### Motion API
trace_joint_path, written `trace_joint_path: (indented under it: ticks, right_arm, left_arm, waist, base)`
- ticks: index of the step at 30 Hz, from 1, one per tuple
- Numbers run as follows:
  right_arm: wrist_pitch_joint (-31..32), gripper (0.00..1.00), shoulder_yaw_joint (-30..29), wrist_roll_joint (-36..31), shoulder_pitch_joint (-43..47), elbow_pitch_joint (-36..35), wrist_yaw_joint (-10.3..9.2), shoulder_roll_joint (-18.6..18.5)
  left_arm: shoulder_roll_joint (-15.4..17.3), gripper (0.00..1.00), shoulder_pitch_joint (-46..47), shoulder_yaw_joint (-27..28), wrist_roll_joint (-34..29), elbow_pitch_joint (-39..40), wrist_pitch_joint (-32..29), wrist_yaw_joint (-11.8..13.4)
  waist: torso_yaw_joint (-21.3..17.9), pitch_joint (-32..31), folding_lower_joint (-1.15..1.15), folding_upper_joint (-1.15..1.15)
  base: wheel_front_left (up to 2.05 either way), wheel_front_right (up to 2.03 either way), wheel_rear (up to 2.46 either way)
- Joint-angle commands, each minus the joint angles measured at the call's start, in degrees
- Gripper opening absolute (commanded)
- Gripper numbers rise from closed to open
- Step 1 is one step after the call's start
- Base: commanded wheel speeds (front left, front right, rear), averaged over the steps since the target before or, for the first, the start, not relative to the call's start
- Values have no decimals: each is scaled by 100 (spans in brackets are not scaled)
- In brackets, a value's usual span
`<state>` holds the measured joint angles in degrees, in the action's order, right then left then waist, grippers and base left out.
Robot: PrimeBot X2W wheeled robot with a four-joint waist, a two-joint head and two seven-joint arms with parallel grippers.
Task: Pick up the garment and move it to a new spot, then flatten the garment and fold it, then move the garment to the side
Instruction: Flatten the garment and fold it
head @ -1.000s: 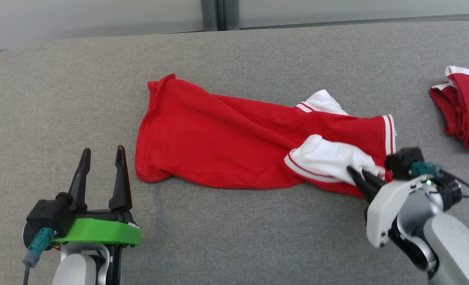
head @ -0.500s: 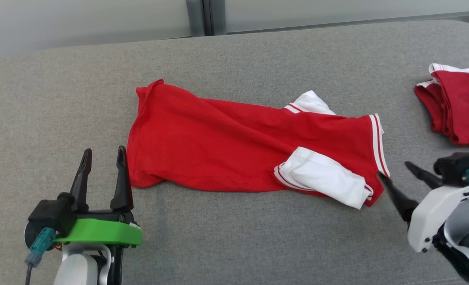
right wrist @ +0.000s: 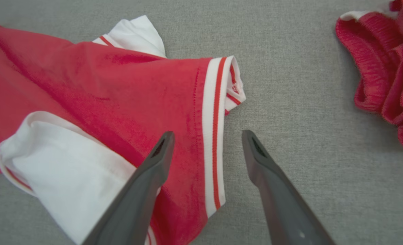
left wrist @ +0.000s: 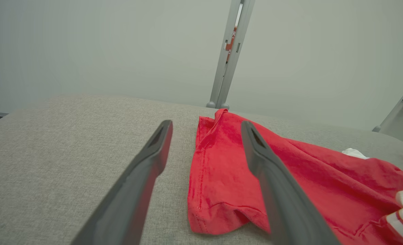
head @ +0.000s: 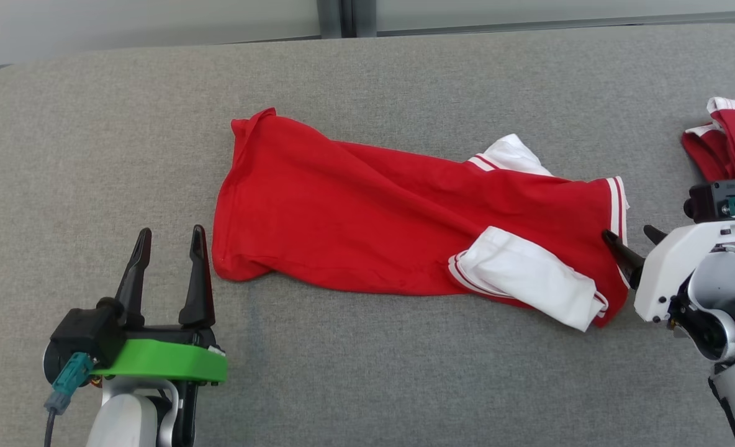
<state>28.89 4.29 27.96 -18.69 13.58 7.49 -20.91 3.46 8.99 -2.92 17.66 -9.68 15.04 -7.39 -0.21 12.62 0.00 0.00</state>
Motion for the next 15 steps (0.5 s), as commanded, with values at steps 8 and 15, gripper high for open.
trace_joint_path:
  ticks: [8, 15]
  right_arm:
    - [-205, 100, 163, 54, -694, 1267, -1, 247]
    - [-978, 0, 404, -103, -1193, 1707, -1, 213]
  left_arm:
    - [68, 100, 157, -51, 1, 11, 16, -17]
    - [74, 100, 169, -68, -15, 16, 17, -17]
  waist:
    - [216, 180, 0, 0]
    - [314, 280, 0, 0]
  base:
    - [0, 0, 0]
    - [0, 0, 0]
